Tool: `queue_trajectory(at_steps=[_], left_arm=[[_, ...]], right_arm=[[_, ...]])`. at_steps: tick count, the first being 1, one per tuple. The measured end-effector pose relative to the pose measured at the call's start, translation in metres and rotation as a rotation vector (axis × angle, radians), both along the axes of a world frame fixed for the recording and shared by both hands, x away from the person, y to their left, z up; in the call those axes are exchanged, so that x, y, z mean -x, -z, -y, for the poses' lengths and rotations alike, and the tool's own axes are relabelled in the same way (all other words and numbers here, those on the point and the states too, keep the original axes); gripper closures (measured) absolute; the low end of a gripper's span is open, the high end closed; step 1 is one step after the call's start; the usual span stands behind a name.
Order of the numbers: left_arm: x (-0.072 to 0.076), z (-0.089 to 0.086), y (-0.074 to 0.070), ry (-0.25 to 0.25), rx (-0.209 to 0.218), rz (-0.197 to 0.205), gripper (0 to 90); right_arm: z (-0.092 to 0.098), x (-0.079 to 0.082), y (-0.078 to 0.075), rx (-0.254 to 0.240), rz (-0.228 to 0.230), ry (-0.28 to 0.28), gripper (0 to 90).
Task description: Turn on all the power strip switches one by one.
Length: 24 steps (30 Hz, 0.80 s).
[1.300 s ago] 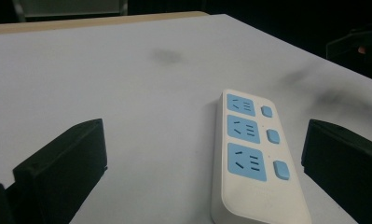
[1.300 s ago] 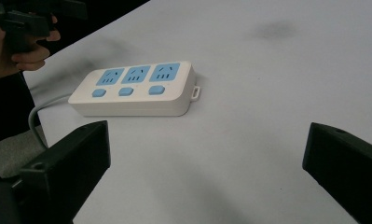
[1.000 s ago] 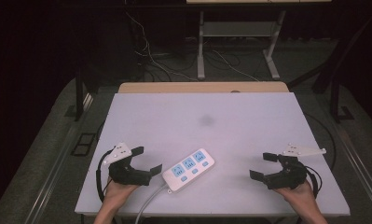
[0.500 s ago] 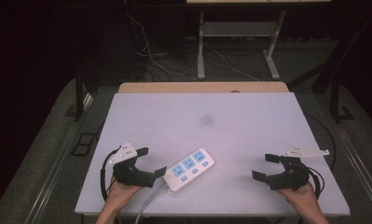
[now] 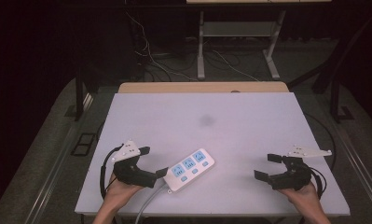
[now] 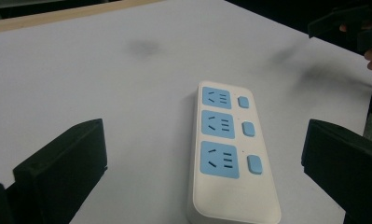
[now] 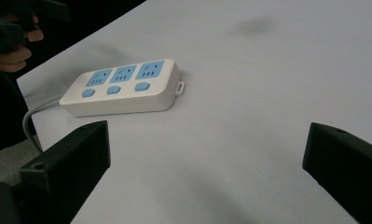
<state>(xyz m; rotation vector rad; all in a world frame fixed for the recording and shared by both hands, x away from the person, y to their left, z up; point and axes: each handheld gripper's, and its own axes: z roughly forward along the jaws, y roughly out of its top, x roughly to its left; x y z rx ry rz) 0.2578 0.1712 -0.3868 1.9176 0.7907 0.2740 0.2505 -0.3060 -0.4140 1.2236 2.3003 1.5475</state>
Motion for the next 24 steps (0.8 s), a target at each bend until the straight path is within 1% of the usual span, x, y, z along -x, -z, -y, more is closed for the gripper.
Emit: queue_trajectory(at_steps=[9, 14, 17, 20, 24], left_arm=[[-0.006, 0.008, -0.007, 0.032, -0.044, -0.016, 0.0], [-0.010, 0.013, -0.009, 0.052, -0.069, -0.033, 0.0], [-0.012, 0.018, -0.010, 0.073, -0.088, -0.044, 0.0], [-0.013, 0.023, -0.011, 0.090, -0.097, -0.050, 0.0], [-0.013, 0.030, -0.011, 0.118, -0.123, -0.059, 0.0]], right_arm=[[0.002, 0.000, 0.000, 0.001, 0.004, 0.005, 0.6], [0.002, 0.001, 0.000, 0.003, 0.007, 0.006, 0.6], [0.001, 0.001, -0.001, 0.004, 0.008, 0.004, 0.6], [0.001, 0.001, -0.001, 0.005, 0.009, 0.004, 0.6], [0.002, 0.001, -0.001, 0.004, 0.011, 0.005, 0.6]])
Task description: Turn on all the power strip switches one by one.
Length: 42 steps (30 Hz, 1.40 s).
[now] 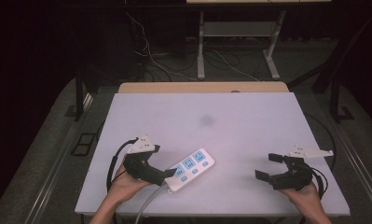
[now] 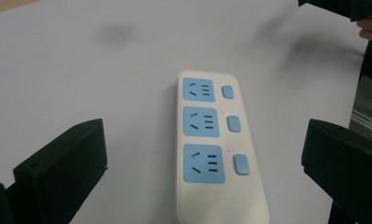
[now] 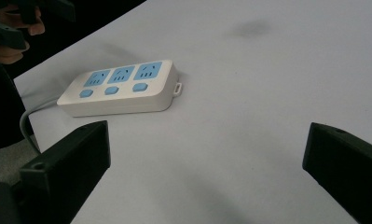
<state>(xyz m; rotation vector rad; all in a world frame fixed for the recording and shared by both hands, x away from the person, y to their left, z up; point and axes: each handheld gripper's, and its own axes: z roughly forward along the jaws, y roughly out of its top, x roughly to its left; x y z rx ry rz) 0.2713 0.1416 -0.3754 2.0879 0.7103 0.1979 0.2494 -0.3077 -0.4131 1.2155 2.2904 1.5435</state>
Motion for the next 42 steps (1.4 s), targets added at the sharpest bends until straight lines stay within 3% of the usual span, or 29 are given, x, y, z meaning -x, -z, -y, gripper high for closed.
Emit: queue_trajectory(at_steps=[18, 27, 34, 36, 37, 42], left_arm=[[0.001, 0.024, 0.000, 0.125, -0.078, -0.041, 0.1], [-0.002, 0.030, 0.003, 0.169, -0.119, -0.059, 5.9], [-0.004, 0.029, 0.005, 0.191, -0.130, -0.062, 22.0], [-0.005, 0.029, 0.005, 0.194, -0.129, -0.062, 32.8], [-0.005, 0.029, 0.005, 0.195, -0.132, -0.060, 32.8], [-0.005, 0.032, 0.006, 0.216, -0.136, -0.070, 51.9]], right_arm=[[-0.001, 0.000, 0.000, 0.006, 0.000, -0.009, 0.6], [-0.001, 0.000, 0.000, 0.006, -0.001, -0.011, 0.6], [-0.002, 0.000, 0.001, 0.007, -0.003, -0.011, 0.6], [-0.002, 0.000, 0.001, 0.008, -0.002, -0.013, 0.6], [-0.002, 0.000, 0.001, 0.008, -0.002, -0.013, 0.6], [-0.002, 0.000, 0.001, 0.007, -0.002, -0.013, 0.6]])
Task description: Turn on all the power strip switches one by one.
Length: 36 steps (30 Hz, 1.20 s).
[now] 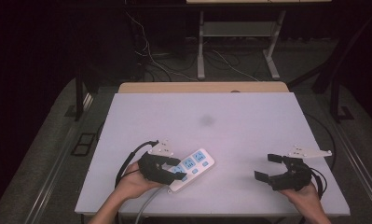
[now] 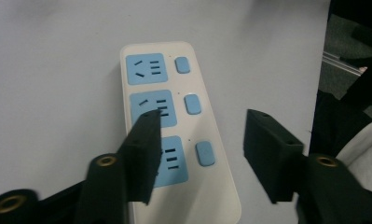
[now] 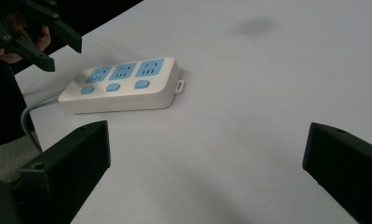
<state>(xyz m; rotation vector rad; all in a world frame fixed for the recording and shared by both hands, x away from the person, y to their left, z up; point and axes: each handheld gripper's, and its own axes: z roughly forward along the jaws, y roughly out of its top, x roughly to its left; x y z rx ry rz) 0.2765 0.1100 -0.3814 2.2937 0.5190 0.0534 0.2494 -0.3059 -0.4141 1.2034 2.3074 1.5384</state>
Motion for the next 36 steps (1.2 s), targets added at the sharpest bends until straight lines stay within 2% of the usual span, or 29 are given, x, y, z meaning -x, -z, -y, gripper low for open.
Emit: queue_trajectory(at_steps=[3, 4, 5, 8, 9, 10, 11, 22, 36], left_arm=[[0.000, 0.002, 0.001, 0.021, -0.001, -0.019, 61.2], [-0.001, 0.003, 0.001, 0.026, -0.003, -0.021, 67.3], [-0.002, 0.003, 0.002, 0.029, -0.003, -0.024, 67.3], [-0.003, 0.005, 0.003, 0.042, -0.010, -0.038, 77.3], [-0.003, 0.006, 0.003, 0.047, -0.015, -0.039, 83.4], [-0.003, 0.007, 0.003, 0.051, -0.021, -0.039, 83.4], [-0.003, 0.008, 0.003, 0.058, -0.025, -0.042, 88.9], [-0.003, 0.018, 0.010, 0.093, -0.096, -0.042, 89.3], [-0.009, 0.023, 0.018, 0.089, -0.137, -0.060, 89.3]], right_arm=[[0.000, 0.000, 0.000, 0.003, -0.001, -0.002, 0.6], [0.000, 0.000, 0.000, 0.004, -0.001, -0.004, 0.6], [0.000, 0.000, 0.000, 0.004, -0.001, -0.004, 0.6], [-0.001, 0.000, 0.000, 0.005, -0.002, -0.004, 0.6], [-0.001, 0.000, 0.000, 0.004, -0.002, -0.004, 0.6], [-0.001, 0.000, 0.000, 0.004, -0.002, -0.004, 0.6], [-0.001, 0.000, 0.000, 0.005, -0.002, -0.005, 0.6], [-0.001, 0.000, 0.000, 0.007, -0.001, -0.007, 0.6], [-0.001, 0.000, 0.000, 0.011, 0.002, -0.011, 0.6]])
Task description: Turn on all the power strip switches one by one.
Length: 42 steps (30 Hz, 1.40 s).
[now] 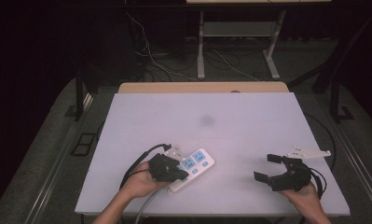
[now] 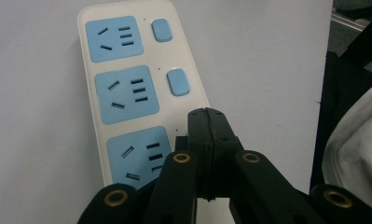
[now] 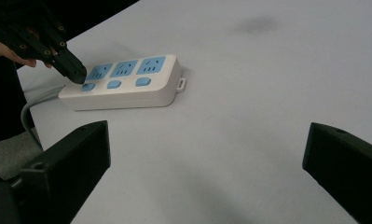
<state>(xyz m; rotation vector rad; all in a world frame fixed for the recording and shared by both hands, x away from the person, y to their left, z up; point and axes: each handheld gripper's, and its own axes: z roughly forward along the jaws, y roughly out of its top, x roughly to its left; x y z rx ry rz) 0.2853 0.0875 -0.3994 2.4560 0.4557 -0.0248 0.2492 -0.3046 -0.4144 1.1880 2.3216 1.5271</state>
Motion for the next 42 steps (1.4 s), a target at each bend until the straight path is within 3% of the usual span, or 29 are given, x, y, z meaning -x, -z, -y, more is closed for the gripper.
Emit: queue_trajectory(at_steps=[11, 28, 39, 42], left_arm=[[-0.0015, 0.0000, 0.0045, -0.007, 0.007, -0.009, 89.3], [-0.0012, 0.0022, 0.0081, 0.010, -0.018, -0.001, 90.0], [-0.0015, 0.0022, 0.0076, -0.001, -0.015, -0.010, 89.9], [-0.0018, -0.0001, 0.0091, -0.005, 0.008, -0.013, 89.8]], right_arm=[[0.0004, 0.0000, -0.0001, 0.000, 0.001, 0.000, 0.6], [0.0012, 0.0002, -0.0004, 0.002, 0.006, 0.006, 0.6], [0.0024, -0.0001, 0.0003, 0.003, 0.007, 0.012, 0.6], [0.0026, -0.0007, 0.0009, 0.004, 0.003, 0.016, 0.6]])
